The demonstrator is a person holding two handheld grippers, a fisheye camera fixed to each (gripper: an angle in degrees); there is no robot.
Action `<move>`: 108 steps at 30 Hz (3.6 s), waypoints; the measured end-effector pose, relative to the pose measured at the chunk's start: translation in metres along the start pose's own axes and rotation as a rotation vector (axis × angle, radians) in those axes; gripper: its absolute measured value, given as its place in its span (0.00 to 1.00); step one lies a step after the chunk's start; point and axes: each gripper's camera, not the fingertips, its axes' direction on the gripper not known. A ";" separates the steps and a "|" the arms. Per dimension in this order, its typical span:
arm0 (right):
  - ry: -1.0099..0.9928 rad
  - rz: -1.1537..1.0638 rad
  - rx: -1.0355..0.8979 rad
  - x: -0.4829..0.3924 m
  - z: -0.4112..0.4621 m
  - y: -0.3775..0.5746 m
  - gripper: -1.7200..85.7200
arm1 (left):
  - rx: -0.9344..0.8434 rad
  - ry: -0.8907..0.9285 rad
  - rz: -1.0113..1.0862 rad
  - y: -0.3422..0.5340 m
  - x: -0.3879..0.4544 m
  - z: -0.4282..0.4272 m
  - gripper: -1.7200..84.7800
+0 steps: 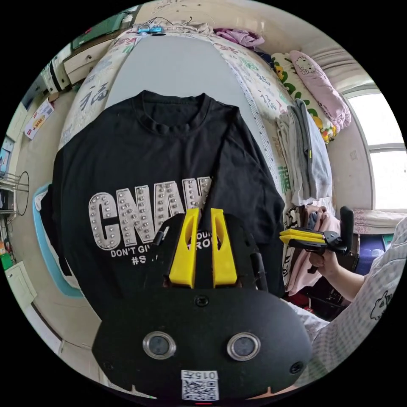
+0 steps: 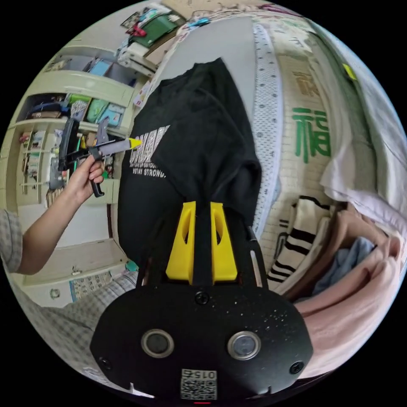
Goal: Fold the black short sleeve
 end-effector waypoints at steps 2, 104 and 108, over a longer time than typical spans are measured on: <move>-0.092 0.115 0.088 0.028 -0.019 -0.004 0.10 | 0.083 0.040 0.048 -0.028 0.007 -0.007 0.09; 0.920 -0.712 -0.990 -0.588 0.708 -0.499 0.14 | 0.587 0.947 -1.053 0.265 -0.819 0.012 0.02; 0.869 -0.768 -0.978 -0.597 0.696 -0.501 0.03 | 0.561 0.933 -1.043 0.268 -0.817 0.013 0.02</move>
